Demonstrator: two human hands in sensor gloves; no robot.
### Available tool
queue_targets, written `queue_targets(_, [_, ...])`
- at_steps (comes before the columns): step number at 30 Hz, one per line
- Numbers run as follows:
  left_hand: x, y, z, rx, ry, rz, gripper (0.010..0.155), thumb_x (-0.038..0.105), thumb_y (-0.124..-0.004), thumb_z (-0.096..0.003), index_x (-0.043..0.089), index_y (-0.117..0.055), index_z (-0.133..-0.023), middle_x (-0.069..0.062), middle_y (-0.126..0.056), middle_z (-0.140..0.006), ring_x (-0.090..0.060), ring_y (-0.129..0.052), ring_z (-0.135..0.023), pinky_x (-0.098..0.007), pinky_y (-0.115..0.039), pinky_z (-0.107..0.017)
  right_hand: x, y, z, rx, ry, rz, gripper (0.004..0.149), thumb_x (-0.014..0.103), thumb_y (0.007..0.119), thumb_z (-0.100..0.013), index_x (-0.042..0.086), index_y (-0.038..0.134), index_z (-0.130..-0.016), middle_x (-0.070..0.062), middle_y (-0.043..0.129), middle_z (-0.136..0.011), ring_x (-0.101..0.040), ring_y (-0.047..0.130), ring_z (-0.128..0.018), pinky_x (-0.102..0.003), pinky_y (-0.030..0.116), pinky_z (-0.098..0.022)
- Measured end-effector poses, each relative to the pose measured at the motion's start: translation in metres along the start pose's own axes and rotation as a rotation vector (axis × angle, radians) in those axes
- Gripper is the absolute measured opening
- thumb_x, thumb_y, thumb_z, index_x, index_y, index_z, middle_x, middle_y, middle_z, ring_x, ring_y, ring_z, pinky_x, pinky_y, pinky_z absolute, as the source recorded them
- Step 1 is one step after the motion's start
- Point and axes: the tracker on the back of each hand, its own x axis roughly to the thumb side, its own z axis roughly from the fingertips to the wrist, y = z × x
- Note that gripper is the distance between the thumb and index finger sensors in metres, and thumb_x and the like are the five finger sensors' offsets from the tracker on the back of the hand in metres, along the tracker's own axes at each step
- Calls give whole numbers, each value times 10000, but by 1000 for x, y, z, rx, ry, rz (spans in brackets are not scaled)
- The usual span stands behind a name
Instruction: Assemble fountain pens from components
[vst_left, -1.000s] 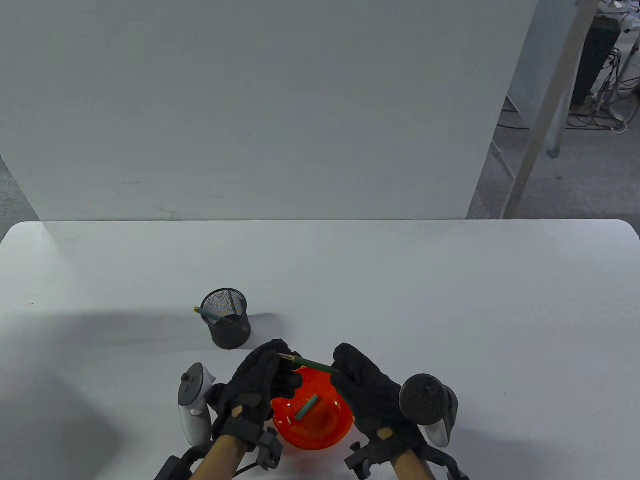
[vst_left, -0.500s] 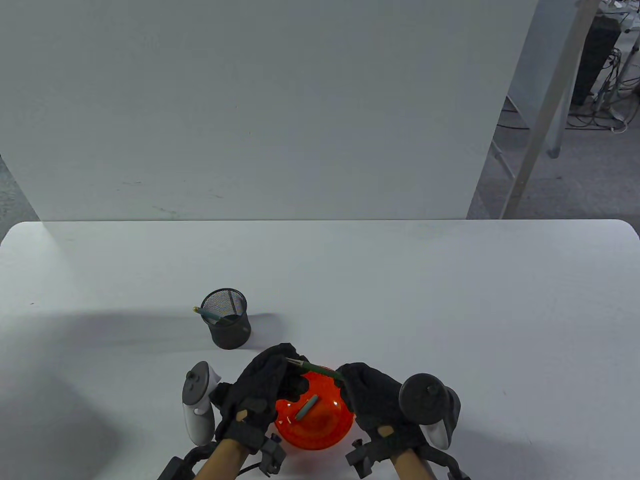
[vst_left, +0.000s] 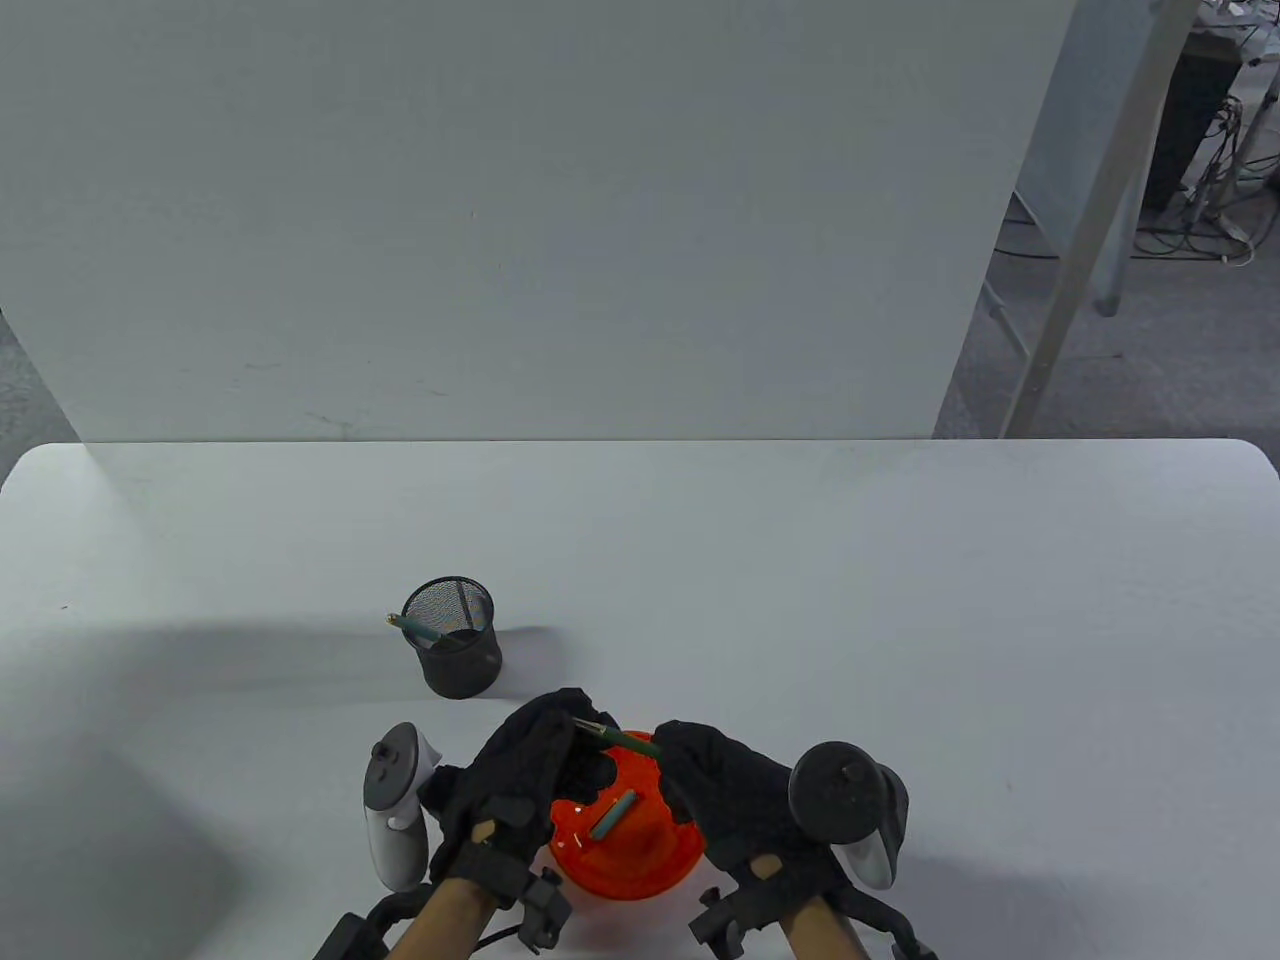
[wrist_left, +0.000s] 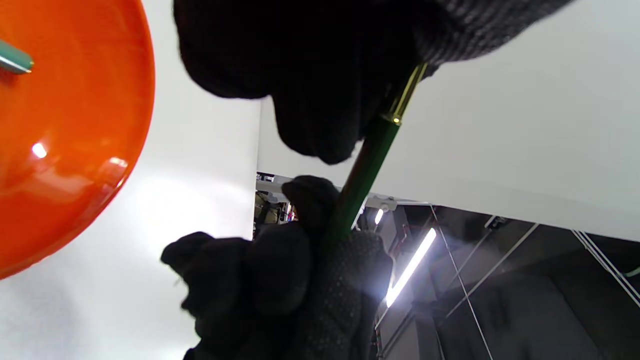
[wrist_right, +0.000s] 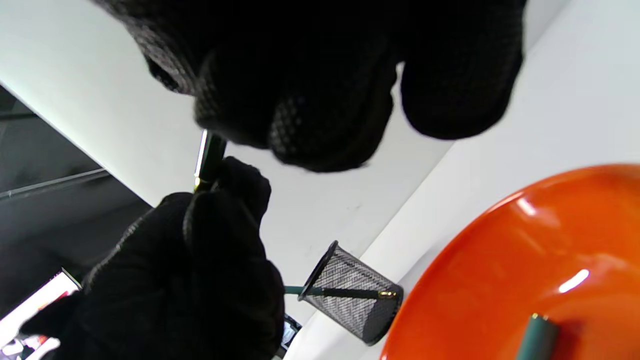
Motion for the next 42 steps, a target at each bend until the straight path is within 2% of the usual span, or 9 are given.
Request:
queue_targets(6, [9,-4,0,2,-25,-114,454,469,-666,-596,295,-697,-1014,-41,-892,-937,-189,-1021,-676,-419,-836,-526,-2,-11,0,-50,17,-32,493,444,625,-601,79,845,-849,43,932,-504,-149,991,-406,-471,857,-448])
queue_targets(10, [18,2,3,97,-33,-205,525,470,-759,-566,225,-712,-1028,-91,-913,-906,-254,-1010,-621,-479,-812,-512,-4,-22,2,-150,60,-83,500,454,617,-605,81,845,-847,45,933,-501,-148,990,-401,-469,858,-445])
queue_targets(12, [27,-2,3,114,-76,-438,535,438,-824,-533,202,-763,-1009,-129,-898,-902,-314,-954,-638,-543,-747,-555,-6,-24,3,-186,74,-99,502,456,615,-606,82,838,-855,43,932,-508,-149,989,-405,-469,855,-449])
queue_targets(15, [33,-25,2,80,-116,-1131,546,491,-858,-487,255,-823,-978,-97,-834,-947,-298,-905,-702,-551,-721,-604,-4,-26,4,-208,64,-120,506,462,613,-606,85,831,-863,45,932,-516,-147,988,-412,-467,854,-453])
queue_targets(18, [24,-50,-6,-28,-30,-1341,537,467,-902,-466,214,-886,-939,-158,-719,-1018,-377,-800,-794,-629,-610,-657,-3,-27,5,-214,55,-125,508,465,613,-606,85,831,-865,44,933,-519,-148,989,-414,-465,854,-454])
queue_targets(22, [16,-70,-16,-51,24,-1610,522,433,-905,-479,198,-877,-945,-179,-629,-1061,-409,-713,-853,-665,-532,-686,-2,-31,6,-233,41,-147,509,469,613,-607,88,830,-866,44,934,-521,-148,990,-415,-464,854,-455])
queue_targets(30, [6,-99,-21,-116,-4,-1879,457,394,-955,-449,208,-984,-866,-193,-587,-1112,-456,-601,-915,-721,-438,-695,0,-32,5,-236,27,-194,512,472,612,-610,88,827,-871,43,934,-527,-151,989,-420,-465,852,-458])
queue_targets(34, [-4,-103,-22,-182,65,-1917,481,408,-964,-442,204,-984,-877,-202,-548,-1141,-476,-548,-935,-742,-379,-695,1,-33,5,-240,19,-204,512,473,612,-610,89,827,-871,44,935,-528,-150,990,-422,-465,852,-458])
queue_targets(42, [-13,-98,-24,-203,132,-1907,485,403,-958,-445,174,-989,-871,-201,-518,-1172,-479,-556,-940,-741,-402,-688,1,-34,6,-242,15,-223,512,474,612,-610,89,827,-871,41,936,-528,-152,990,-422,-465,852,-458])
